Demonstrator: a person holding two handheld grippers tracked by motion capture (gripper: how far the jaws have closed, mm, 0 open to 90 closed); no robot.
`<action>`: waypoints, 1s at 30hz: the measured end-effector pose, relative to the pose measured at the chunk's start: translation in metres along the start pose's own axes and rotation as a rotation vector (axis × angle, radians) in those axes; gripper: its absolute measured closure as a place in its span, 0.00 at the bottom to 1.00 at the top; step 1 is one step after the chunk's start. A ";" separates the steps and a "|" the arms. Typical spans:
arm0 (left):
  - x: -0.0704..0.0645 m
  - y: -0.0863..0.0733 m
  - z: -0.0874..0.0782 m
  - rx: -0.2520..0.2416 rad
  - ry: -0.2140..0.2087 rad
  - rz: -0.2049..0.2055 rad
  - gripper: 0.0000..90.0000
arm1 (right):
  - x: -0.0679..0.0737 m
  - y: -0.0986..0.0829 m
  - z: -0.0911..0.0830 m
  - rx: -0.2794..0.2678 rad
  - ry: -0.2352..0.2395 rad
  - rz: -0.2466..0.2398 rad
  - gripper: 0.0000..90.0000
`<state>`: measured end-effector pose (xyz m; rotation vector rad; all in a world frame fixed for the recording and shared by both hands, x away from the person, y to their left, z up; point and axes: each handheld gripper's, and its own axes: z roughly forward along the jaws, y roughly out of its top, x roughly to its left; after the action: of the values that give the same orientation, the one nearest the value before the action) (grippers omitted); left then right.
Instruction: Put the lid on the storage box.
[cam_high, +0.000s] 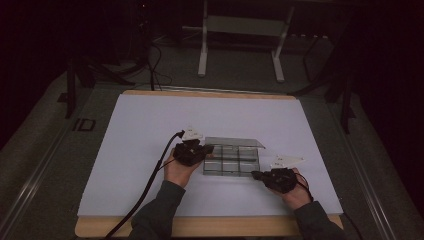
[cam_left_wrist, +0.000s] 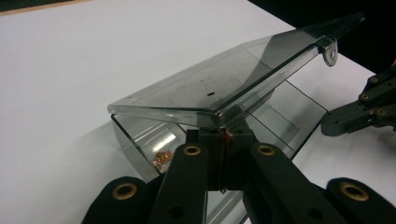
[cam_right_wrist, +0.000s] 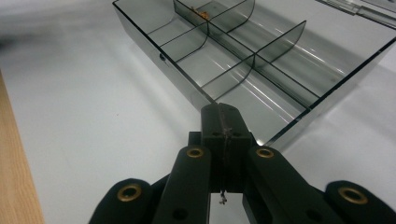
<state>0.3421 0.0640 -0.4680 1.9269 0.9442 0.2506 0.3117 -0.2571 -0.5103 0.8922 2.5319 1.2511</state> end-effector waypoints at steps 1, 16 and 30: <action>0.000 0.000 0.000 0.000 -0.001 -0.001 0.99 | 0.000 0.000 0.000 -0.001 -0.003 0.002 1.00; -0.003 -0.007 0.001 0.014 -0.007 0.000 0.98 | -0.006 0.000 -0.007 -0.036 -0.033 0.031 1.00; -0.002 -0.028 -0.001 0.041 -0.012 -0.030 0.98 | -0.015 -0.001 -0.018 -0.087 -0.110 0.071 1.00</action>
<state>0.3259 0.0702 -0.4898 1.9480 0.9764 0.2030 0.3158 -0.2781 -0.5017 1.0107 2.3616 1.2844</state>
